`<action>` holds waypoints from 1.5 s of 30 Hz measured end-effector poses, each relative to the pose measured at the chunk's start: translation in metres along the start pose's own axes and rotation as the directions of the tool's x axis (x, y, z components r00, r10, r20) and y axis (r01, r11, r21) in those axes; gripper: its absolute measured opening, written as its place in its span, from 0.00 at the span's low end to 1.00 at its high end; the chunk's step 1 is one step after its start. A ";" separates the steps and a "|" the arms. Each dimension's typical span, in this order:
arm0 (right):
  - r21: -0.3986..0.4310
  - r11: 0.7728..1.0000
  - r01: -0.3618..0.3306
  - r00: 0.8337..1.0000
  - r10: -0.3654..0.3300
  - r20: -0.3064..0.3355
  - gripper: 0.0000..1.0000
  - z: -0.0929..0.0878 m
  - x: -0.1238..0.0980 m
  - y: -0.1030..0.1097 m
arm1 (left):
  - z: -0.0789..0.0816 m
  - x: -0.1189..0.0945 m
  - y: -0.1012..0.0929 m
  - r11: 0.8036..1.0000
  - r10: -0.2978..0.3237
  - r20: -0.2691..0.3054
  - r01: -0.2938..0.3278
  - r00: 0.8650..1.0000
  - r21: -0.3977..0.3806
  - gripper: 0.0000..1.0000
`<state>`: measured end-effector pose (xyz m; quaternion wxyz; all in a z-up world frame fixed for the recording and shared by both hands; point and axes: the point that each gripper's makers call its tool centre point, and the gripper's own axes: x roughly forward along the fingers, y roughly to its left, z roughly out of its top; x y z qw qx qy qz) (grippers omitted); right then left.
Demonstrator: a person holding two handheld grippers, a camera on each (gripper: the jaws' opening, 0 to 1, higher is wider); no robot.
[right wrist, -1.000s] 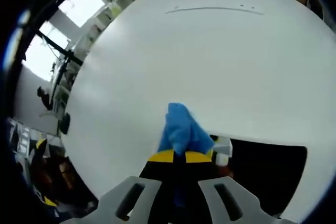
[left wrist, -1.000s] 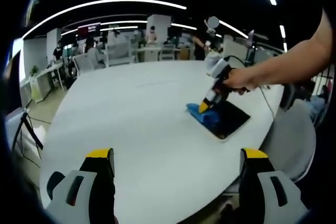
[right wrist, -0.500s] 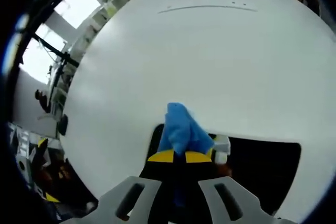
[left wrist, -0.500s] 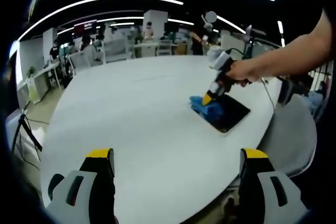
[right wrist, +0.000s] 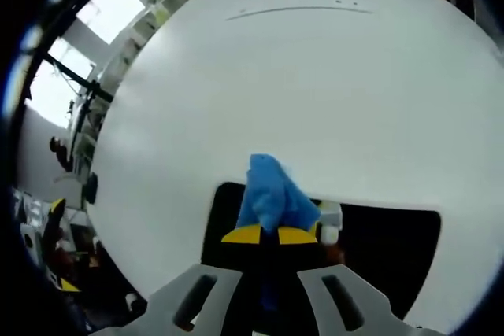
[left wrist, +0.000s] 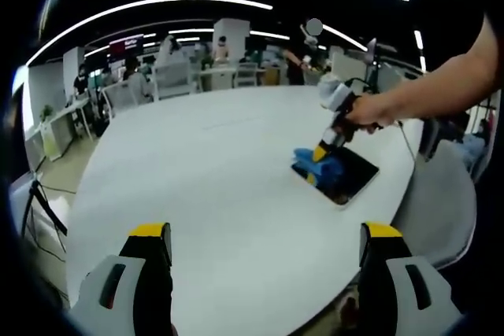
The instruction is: Wipe the mirror surface with the cleaning cloth until all visible marks leave the cleaned area.
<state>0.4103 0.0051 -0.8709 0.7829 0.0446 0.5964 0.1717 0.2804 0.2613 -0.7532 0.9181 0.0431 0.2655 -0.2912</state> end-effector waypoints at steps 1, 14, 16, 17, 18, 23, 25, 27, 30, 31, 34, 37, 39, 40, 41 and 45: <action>0.001 1.000 0.001 1.000 -0.001 -0.001 0.00 0.000 0.000 -0.001 | 0.000 0.000 0.001 1.000 0.001 0.000 -0.001 1.000 0.000 0.99; -0.017 1.000 -0.009 1.000 0.009 0.012 0.00 0.004 0.006 -0.005 | 0.004 0.002 0.000 1.000 0.009 0.006 -0.009 1.000 -0.007 0.99; -0.021 1.000 -0.006 1.000 0.006 0.018 0.00 0.003 0.005 -0.004 | 0.003 0.003 -0.002 1.000 0.007 0.005 -0.007 1.000 -0.006 0.99; -0.021 1.000 -0.004 1.000 0.004 0.020 0.00 0.003 0.005 -0.004 | 0.004 0.002 -0.002 1.000 0.005 0.005 -0.005 1.000 -0.006 0.99; -0.021 1.000 -0.001 1.000 0.001 0.023 0.00 0.001 0.003 -0.002 | 0.004 0.002 -0.003 1.000 0.004 0.005 -0.004 1.000 -0.007 0.99; -0.039 0.999 -0.006 1.000 0.007 0.010 0.00 -0.007 0.000 0.000 | 0.003 0.002 -0.002 1.000 0.009 0.008 -0.009 1.000 -0.014 0.99; -0.037 0.999 -0.012 1.000 0.013 0.017 0.00 -0.009 0.000 0.000 | 0.003 0.002 -0.002 1.000 0.010 0.008 -0.010 1.000 -0.013 0.99; -0.045 0.999 -0.018 1.000 0.019 0.022 0.00 -0.011 -0.001 0.001 | 0.003 0.002 -0.001 1.000 0.011 0.008 -0.011 1.000 -0.013 0.99; -0.046 0.999 -0.015 1.000 0.016 0.019 0.00 -0.014 -0.002 0.003 | 0.003 0.002 -0.002 1.000 0.012 0.010 -0.012 1.000 -0.014 0.99; -0.050 0.999 -0.020 1.000 0.021 0.015 0.00 -0.016 -0.002 0.004 | 0.003 0.002 -0.002 1.000 0.012 0.010 -0.012 1.000 -0.015 0.99; -0.044 0.999 -0.029 0.999 0.030 0.014 0.00 -0.021 -0.003 0.005 | 0.005 0.003 -0.003 1.000 0.011 0.015 -0.011 1.000 -0.015 0.99; -0.016 1.000 -0.027 0.999 0.027 0.024 0.00 -0.024 -0.005 0.006 | 0.005 0.003 -0.004 1.000 0.010 0.017 -0.010 1.000 -0.015 0.99; 0.003 1.000 -0.025 0.999 0.025 0.025 0.00 -0.028 -0.007 0.007 | 0.006 0.003 -0.005 1.000 0.008 0.016 -0.008 1.000 -0.014 0.99; 0.003 1.000 -0.024 0.999 0.024 0.027 0.00 -0.029 -0.008 0.008 | 0.006 0.003 -0.005 1.000 0.008 0.017 -0.008 1.000 -0.014 0.99; 0.003 1.000 -0.024 0.999 0.023 0.028 0.00 -0.030 -0.008 0.008 | 0.006 0.004 -0.005 1.000 0.008 0.017 -0.008 1.000 -0.014 0.99; 0.010 1.000 -0.021 0.999 0.020 0.031 0.00 -0.033 -0.010 0.008 | 0.007 0.005 -0.006 1.000 0.006 0.021 -0.005 1.000 -0.014 0.99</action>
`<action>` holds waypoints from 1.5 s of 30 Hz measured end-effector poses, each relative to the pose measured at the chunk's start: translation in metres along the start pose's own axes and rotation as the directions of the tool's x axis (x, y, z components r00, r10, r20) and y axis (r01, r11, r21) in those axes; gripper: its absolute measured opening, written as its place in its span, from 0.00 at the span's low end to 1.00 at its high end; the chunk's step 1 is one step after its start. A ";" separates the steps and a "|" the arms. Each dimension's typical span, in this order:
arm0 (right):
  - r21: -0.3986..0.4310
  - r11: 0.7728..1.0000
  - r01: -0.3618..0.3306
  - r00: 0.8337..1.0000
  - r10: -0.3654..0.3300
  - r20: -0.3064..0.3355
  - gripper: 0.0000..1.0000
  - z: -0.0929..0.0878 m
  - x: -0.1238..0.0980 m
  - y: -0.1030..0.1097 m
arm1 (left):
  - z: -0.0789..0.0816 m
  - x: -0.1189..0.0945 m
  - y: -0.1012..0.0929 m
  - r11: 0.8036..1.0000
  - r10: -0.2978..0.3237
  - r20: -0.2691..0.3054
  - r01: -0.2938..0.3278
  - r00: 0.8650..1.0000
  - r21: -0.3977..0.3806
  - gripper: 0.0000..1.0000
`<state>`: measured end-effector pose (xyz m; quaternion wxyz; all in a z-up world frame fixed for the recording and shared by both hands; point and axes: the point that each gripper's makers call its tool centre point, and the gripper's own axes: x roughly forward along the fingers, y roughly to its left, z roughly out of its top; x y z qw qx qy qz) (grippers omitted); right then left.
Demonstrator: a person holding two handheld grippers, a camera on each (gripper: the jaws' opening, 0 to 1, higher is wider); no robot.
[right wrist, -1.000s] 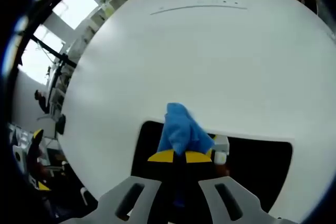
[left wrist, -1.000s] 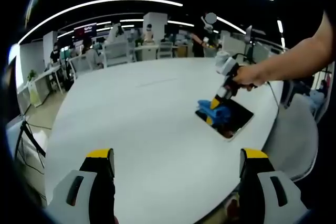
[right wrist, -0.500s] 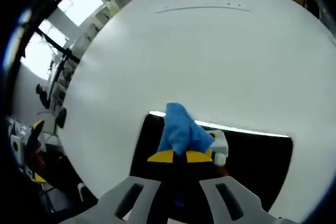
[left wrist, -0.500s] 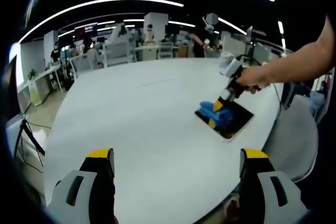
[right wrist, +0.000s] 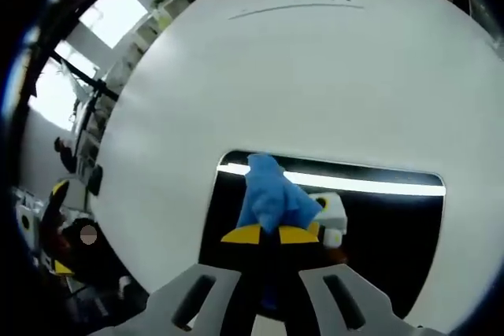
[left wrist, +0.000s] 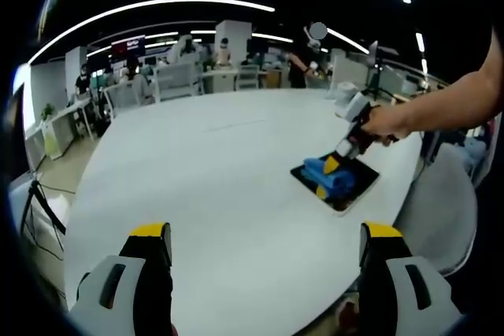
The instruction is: Wipe the mirror surface with the cleaning cloth until all visible marks leave the cleaned area.
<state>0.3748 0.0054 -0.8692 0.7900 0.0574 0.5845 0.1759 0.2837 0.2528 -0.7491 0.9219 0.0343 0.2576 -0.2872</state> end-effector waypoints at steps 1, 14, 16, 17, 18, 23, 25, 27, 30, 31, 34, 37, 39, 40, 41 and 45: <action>0.003 1.000 0.000 1.000 0.000 0.002 0.00 -0.001 -0.001 0.000 | 0.000 0.000 0.000 1.000 -0.001 0.000 0.001 1.000 0.000 0.99; 0.037 0.999 -0.015 1.000 0.015 0.011 0.00 -0.018 -0.007 0.004 | 0.004 0.002 0.000 1.000 -0.001 0.008 0.001 1.000 0.010 0.99; 0.035 0.999 -0.016 1.000 0.015 0.012 0.00 -0.019 -0.006 0.004 | 0.004 0.002 -0.001 1.000 -0.002 0.009 0.002 1.000 0.010 0.99; 0.035 0.999 -0.015 1.000 0.015 0.012 0.00 -0.019 -0.005 0.003 | 0.004 0.002 -0.001 1.000 -0.003 0.009 0.003 1.000 0.010 0.99; 0.034 0.999 -0.015 1.000 0.015 0.012 0.00 -0.019 -0.005 0.003 | 0.004 0.002 -0.001 1.000 -0.003 0.009 0.003 1.000 0.008 0.99; 0.035 0.999 -0.015 1.000 0.014 0.016 0.00 -0.023 -0.006 0.004 | 0.006 -0.001 -0.001 1.000 -0.007 0.008 0.007 1.000 0.017 0.99; 0.041 0.999 -0.018 1.000 0.017 0.018 0.00 -0.025 -0.006 0.005 | 0.005 -0.002 0.000 1.000 -0.007 0.002 0.007 1.000 0.022 0.99; 0.048 0.999 -0.020 1.000 0.019 0.019 0.00 -0.026 -0.007 0.005 | 0.006 -0.004 0.002 1.000 -0.003 0.004 0.003 1.000 0.023 0.99; 0.042 0.999 -0.012 1.000 0.011 0.023 0.00 -0.029 -0.007 0.005 | 0.008 -0.005 0.002 1.000 -0.005 0.008 0.005 1.000 0.026 0.99; 0.042 0.999 -0.008 1.000 0.007 0.021 0.00 -0.030 -0.007 0.005 | 0.008 -0.004 0.002 0.999 -0.012 0.006 0.011 1.000 0.031 0.99; 0.047 0.999 0.004 1.000 -0.005 0.015 0.00 -0.033 -0.008 0.005 | 0.007 -0.003 0.002 0.999 -0.036 0.000 0.036 0.999 0.037 1.00; 0.072 0.997 0.012 1.000 -0.012 0.005 0.00 -0.035 -0.008 0.005 | 0.008 -0.003 0.005 0.997 -0.070 0.000 0.069 0.998 0.041 1.00; 0.077 0.997 0.018 1.000 -0.018 0.006 0.00 -0.036 -0.008 0.005 | 0.010 -0.003 0.009 0.997 -0.076 0.014 0.076 0.997 0.018 1.00; 0.096 0.995 0.017 1.000 -0.017 -0.003 0.00 -0.040 -0.010 0.007 | 0.009 -0.004 0.010 0.997 -0.074 0.005 0.074 0.997 0.014 0.99; 0.096 0.995 0.015 1.000 -0.015 -0.001 0.00 -0.042 -0.010 0.007 | 0.010 -0.005 0.010 0.997 -0.073 0.003 0.073 0.997 0.020 1.00; 0.087 0.996 -0.004 1.000 0.004 0.004 0.00 -0.046 -0.011 0.010 | 0.021 -0.005 0.022 0.999 -0.024 0.033 0.023 0.999 0.038 1.00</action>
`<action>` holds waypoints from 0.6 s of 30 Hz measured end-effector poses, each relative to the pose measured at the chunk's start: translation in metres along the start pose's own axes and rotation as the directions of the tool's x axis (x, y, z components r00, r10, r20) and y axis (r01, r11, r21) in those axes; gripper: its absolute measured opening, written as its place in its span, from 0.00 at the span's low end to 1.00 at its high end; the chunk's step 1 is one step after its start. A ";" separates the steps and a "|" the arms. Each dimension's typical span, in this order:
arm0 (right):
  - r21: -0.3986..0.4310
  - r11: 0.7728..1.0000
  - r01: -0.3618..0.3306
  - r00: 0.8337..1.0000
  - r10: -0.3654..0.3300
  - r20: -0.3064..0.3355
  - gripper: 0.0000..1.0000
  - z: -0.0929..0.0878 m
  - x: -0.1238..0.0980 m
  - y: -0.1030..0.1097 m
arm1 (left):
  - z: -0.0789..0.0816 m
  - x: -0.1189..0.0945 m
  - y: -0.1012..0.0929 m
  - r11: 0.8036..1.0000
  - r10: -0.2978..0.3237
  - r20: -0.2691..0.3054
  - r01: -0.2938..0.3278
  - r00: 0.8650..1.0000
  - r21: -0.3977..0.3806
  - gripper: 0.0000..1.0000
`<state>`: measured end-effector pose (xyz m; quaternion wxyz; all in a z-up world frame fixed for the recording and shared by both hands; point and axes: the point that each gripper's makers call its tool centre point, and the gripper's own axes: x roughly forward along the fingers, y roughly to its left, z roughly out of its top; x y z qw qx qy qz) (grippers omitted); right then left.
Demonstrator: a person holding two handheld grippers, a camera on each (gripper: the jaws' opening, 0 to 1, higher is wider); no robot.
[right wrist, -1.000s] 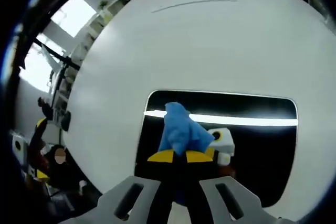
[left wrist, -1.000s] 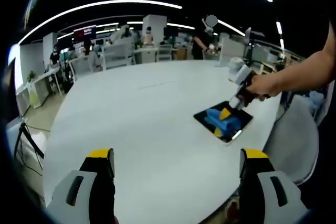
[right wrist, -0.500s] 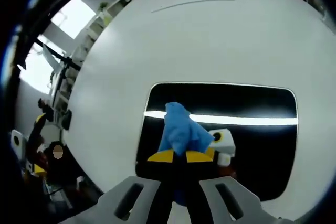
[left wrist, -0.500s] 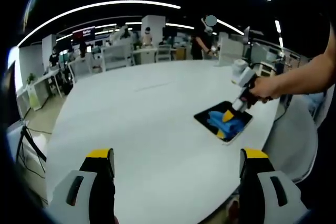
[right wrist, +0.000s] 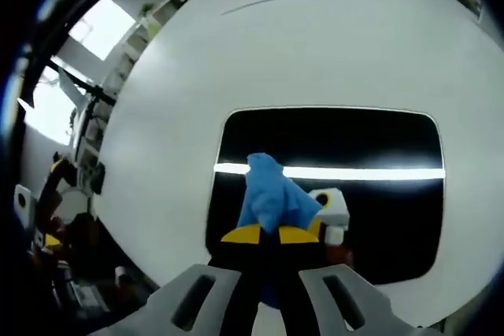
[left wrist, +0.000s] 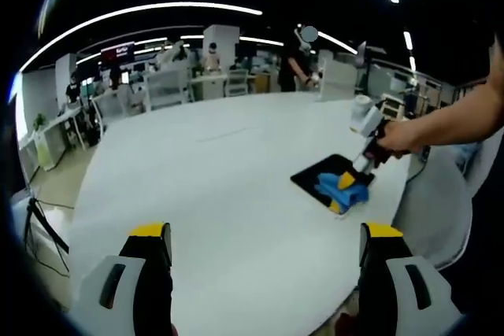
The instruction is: Wipe the mirror surface with the cleaning cloth until all visible marks leave the cleaned area.
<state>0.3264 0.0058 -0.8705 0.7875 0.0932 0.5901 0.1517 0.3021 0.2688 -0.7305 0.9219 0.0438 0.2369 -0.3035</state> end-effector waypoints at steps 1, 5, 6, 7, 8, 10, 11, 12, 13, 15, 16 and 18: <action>-0.001 1.000 -0.004 1.000 0.004 -0.003 0.00 -0.002 0.000 0.001 | 0.001 -0.001 0.002 1.000 0.018 -0.003 -0.018 1.000 -0.008 0.99; -0.007 1.000 -0.026 1.000 0.026 -0.013 0.00 -0.008 -0.003 0.002 | 0.003 -0.005 0.005 0.998 0.052 0.010 -0.051 0.999 -0.021 1.00; -0.004 0.999 -0.032 0.999 0.032 -0.010 0.00 -0.007 -0.002 0.001 | 0.000 -0.006 0.006 0.998 0.056 -0.001 -0.056 0.998 -0.022 1.00; 0.006 0.999 -0.044 0.999 0.044 -0.013 0.00 -0.006 -0.001 0.001 | -0.001 -0.007 0.008 0.998 0.066 -0.009 -0.066 0.998 -0.017 1.00; 0.014 0.999 -0.052 0.998 0.052 -0.016 0.00 -0.006 -0.002 0.001 | -0.001 -0.009 0.010 0.997 0.077 -0.010 -0.077 0.997 -0.017 1.00; 0.014 0.998 -0.062 0.998 0.063 -0.014 0.00 -0.007 -0.003 0.002 | 0.003 -0.011 0.010 0.996 0.085 0.002 -0.085 0.996 -0.029 0.99; 0.011 0.998 -0.065 0.998 0.066 -0.012 0.00 -0.007 -0.003 0.002 | 0.007 -0.011 0.008 0.995 0.091 0.014 -0.091 0.996 -0.027 0.99; 0.006 0.998 -0.066 0.998 0.066 -0.012 0.00 -0.008 -0.003 0.003 | 0.009 -0.011 0.007 0.995 0.098 0.019 -0.098 0.995 -0.021 0.99; 0.000 0.998 -0.069 0.997 0.069 -0.016 0.00 -0.009 -0.003 0.003 | 0.010 -0.011 0.006 0.994 0.106 0.023 -0.106 0.994 -0.020 0.99; -0.001 0.997 -0.081 0.996 0.081 -0.027 0.00 -0.014 -0.004 0.005 | 0.013 -0.011 0.001 0.991 0.128 0.030 -0.126 0.991 -0.047 0.99; -0.003 0.997 -0.082 0.996 0.082 -0.026 0.00 -0.015 -0.005 0.005 | 0.015 -0.011 0.000 0.990 0.131 0.035 -0.129 0.991 -0.050 1.00; -0.006 0.996 -0.085 0.996 0.085 -0.021 0.00 -0.017 -0.006 0.005 | 0.022 -0.009 -0.006 0.990 0.132 0.070 -0.127 0.989 -0.064 1.00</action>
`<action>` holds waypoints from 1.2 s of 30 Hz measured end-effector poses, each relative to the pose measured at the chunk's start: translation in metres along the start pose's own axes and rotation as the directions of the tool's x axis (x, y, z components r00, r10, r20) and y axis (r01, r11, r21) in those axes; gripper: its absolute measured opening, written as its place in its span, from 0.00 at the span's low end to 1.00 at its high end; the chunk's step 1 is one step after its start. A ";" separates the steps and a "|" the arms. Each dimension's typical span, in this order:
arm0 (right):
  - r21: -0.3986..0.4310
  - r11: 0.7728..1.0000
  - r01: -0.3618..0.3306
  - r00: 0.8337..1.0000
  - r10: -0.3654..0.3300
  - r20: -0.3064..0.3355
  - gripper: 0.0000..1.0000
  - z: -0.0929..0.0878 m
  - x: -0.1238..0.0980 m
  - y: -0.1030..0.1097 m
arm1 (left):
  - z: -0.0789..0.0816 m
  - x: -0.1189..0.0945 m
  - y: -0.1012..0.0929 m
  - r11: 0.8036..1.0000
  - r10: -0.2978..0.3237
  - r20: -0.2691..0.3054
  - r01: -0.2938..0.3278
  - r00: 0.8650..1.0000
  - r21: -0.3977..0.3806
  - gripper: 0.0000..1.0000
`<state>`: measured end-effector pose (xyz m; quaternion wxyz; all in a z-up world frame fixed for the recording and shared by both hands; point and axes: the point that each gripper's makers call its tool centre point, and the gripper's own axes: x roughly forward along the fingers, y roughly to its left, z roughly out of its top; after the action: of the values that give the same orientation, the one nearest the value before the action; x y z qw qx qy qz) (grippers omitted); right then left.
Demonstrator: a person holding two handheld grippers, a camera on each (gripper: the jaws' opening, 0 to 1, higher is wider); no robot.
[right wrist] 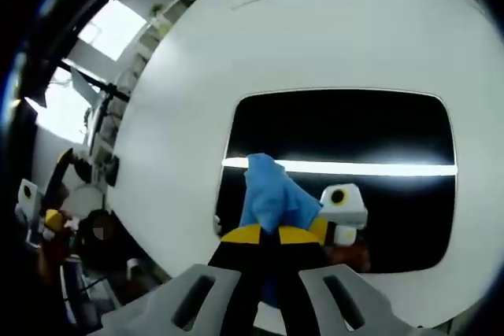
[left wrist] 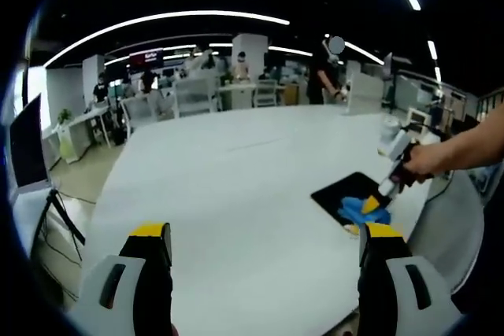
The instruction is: Wipe the mirror surface with the cleaning cloth until all visible marks leave the cleaned area.
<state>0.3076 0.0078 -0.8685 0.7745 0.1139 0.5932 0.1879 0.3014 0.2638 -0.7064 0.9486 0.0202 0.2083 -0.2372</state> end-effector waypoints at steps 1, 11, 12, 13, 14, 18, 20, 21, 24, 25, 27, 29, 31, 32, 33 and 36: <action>0.000 1.000 -0.003 1.000 0.003 0.002 0.00 -0.001 0.000 0.000 | -0.002 0.002 -0.002 1.000 -0.001 -0.003 0.001 1.000 0.003 1.00; 0.009 0.999 -0.048 0.999 0.048 -0.012 0.00 -0.006 -0.004 0.002 | -0.012 0.005 -0.021 1.000 -0.003 0.000 0.003 1.000 0.008 1.00; 0.004 0.999 -0.050 0.999 0.050 -0.019 0.00 -0.006 -0.003 0.003 | -0.014 0.005 -0.023 1.000 0.000 -0.001 0.000 1.000 0.005 1.00; 0.000 0.999 -0.054 0.998 0.054 -0.024 0.00 -0.008 -0.003 0.004 | -0.015 0.004 -0.026 1.000 -0.001 -0.004 0.001 1.000 0.004 1.00; -0.003 0.999 -0.053 0.998 0.053 -0.024 0.00 -0.009 -0.003 0.004 | -0.016 0.004 -0.028 1.000 -0.005 -0.007 0.005 1.000 0.005 1.00; 0.000 0.998 -0.058 0.998 0.058 -0.021 0.00 -0.010 -0.001 0.004 | -0.022 0.005 -0.034 1.000 -0.012 -0.018 0.012 1.000 0.009 1.00; 0.000 0.998 -0.062 0.998 0.062 -0.027 0.00 -0.014 -0.001 0.005 | -0.025 0.005 -0.038 1.000 -0.012 -0.024 0.012 1.000 0.013 1.00; -0.003 0.998 -0.060 0.998 0.060 -0.027 0.00 -0.015 -0.001 0.006 | -0.026 0.005 -0.040 1.000 -0.010 -0.028 0.011 1.000 0.021 1.00; -0.007 0.998 -0.060 0.998 0.060 -0.022 0.00 -0.017 -0.001 0.004 | -0.028 0.005 -0.045 1.000 -0.012 -0.028 0.013 1.000 0.027 1.00; -0.007 0.998 -0.060 0.998 0.060 -0.021 0.00 -0.018 -0.001 0.004 | -0.028 0.005 -0.046 0.999 -0.007 -0.025 0.008 1.000 0.033 1.00; 0.000 0.998 -0.064 0.998 0.064 -0.021 0.00 -0.020 -0.003 0.003 | -0.028 0.004 -0.048 0.999 -0.007 -0.024 0.007 1.000 0.033 1.00; -0.001 0.998 -0.066 0.998 0.066 -0.022 0.00 -0.022 -0.003 0.003 | -0.030 0.005 -0.050 0.999 -0.011 -0.029 0.012 1.000 0.034 1.00; -0.009 0.998 -0.068 0.998 0.068 -0.018 0.00 -0.025 -0.005 0.004 | -0.031 0.005 -0.053 0.999 -0.014 -0.031 0.015 0.999 0.035 1.00; -0.013 0.997 -0.071 0.997 0.070 -0.014 0.00 -0.025 -0.005 0.004 | -0.032 0.005 -0.055 0.999 -0.014 -0.030 0.015 0.999 0.034 1.00; -0.011 0.997 -0.073 0.997 0.073 -0.014 0.00 -0.025 -0.005 0.004 | -0.032 0.005 -0.056 0.999 -0.013 -0.029 0.014 1.000 0.034 1.00; -0.005 0.997 -0.078 0.997 0.078 -0.019 0.00 -0.025 -0.005 0.004 | -0.035 0.006 -0.061 0.999 -0.015 -0.029 0.016 0.999 0.029 1.00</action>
<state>0.2818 0.0087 -0.8694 0.7612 0.1329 0.5951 0.2207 0.2647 0.2124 -0.7367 0.9433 0.0359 0.2186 -0.2474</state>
